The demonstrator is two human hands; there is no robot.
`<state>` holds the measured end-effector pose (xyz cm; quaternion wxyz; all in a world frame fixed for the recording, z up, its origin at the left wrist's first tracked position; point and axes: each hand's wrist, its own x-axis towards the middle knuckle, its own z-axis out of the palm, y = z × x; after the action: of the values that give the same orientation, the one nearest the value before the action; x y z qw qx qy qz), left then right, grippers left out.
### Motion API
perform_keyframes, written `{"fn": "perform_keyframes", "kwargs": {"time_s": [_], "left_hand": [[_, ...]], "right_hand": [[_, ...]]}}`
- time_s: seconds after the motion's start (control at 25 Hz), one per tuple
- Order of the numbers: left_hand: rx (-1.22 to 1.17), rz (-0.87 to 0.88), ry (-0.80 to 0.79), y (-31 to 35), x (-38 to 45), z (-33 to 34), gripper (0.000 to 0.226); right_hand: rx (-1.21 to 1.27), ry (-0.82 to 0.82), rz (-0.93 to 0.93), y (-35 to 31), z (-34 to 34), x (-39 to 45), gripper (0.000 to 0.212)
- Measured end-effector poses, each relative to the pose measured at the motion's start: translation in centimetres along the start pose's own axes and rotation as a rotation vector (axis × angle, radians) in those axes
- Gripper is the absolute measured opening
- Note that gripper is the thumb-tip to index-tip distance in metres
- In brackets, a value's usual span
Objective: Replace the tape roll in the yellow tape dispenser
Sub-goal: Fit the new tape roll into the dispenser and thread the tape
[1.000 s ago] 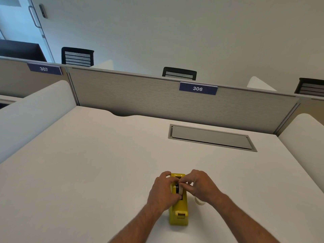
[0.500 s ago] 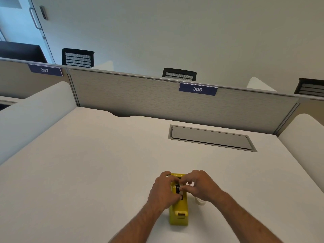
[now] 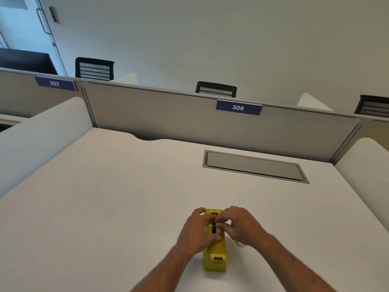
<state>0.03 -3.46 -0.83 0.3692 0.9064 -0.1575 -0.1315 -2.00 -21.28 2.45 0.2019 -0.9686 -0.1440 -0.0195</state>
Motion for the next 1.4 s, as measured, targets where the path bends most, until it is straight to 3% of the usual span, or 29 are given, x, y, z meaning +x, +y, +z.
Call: {"fn": "perform_keyframes", "kwargs": {"time_s": [0.48, 1.12, 1.4], "left_hand": [[0.003, -0.012, -0.002, 0.3, 0.2, -0.4, 0.064], [0.013, -0.014, -0.003, 0.1, 0.4, -0.3, 0.072], [0.079, 0.104, -0.092, -1.7, -0.4, -0.8, 0.107]], "right_hand": [[-0.28, 0.002, -0.177, -0.8, 0.5, -0.9, 0.012], [-0.167, 0.066, 0.057, -1.2, 1.1, 0.5, 0.016], [-0.144, 0.094, 0.09, -1.5, 1.3, -0.3, 0.009]]}}
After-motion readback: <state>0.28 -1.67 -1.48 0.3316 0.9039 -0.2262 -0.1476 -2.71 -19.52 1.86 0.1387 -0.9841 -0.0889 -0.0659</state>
